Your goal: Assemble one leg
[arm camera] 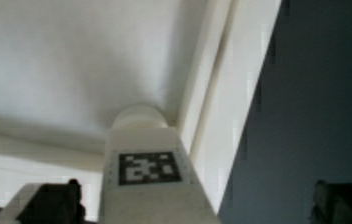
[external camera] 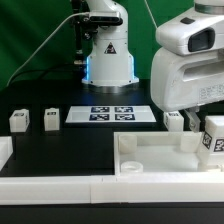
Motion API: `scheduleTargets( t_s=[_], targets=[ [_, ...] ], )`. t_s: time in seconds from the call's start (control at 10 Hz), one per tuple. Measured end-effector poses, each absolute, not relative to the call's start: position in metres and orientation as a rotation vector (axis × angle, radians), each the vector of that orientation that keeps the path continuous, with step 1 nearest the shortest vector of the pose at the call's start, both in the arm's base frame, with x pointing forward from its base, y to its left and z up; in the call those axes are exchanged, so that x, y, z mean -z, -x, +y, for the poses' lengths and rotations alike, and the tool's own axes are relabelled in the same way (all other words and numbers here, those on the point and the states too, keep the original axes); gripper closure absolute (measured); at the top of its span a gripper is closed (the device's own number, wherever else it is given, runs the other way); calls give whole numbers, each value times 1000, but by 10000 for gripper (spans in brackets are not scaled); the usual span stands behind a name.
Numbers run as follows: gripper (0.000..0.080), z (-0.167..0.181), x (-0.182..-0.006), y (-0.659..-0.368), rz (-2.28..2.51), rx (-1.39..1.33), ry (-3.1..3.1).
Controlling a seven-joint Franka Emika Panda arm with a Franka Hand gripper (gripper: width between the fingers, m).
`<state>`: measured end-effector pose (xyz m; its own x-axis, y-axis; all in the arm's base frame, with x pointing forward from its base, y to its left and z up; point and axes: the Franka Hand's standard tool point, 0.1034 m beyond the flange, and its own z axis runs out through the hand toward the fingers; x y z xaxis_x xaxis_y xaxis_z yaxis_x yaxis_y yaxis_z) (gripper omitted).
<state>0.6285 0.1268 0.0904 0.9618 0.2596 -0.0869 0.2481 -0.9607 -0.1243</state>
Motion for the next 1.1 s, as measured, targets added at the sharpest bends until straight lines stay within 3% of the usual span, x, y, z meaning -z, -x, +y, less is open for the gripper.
scheduleTargets(
  t_s=[0.5, 0.7, 0.8, 0.9, 1.0, 1.1],
  targets=[
    [150, 126, -80, -628, -383, -162, 2999],
    [198, 126, -80, -628, -383, -162, 2999],
    [374, 126, -79, -628, -383, -162, 2999],
    [374, 124, -80, -629, -384, -161, 3003],
    [498, 121, -79, -629, -382, -162, 3007],
    [499, 121, -79, -629, -382, -162, 3007]
  ],
)
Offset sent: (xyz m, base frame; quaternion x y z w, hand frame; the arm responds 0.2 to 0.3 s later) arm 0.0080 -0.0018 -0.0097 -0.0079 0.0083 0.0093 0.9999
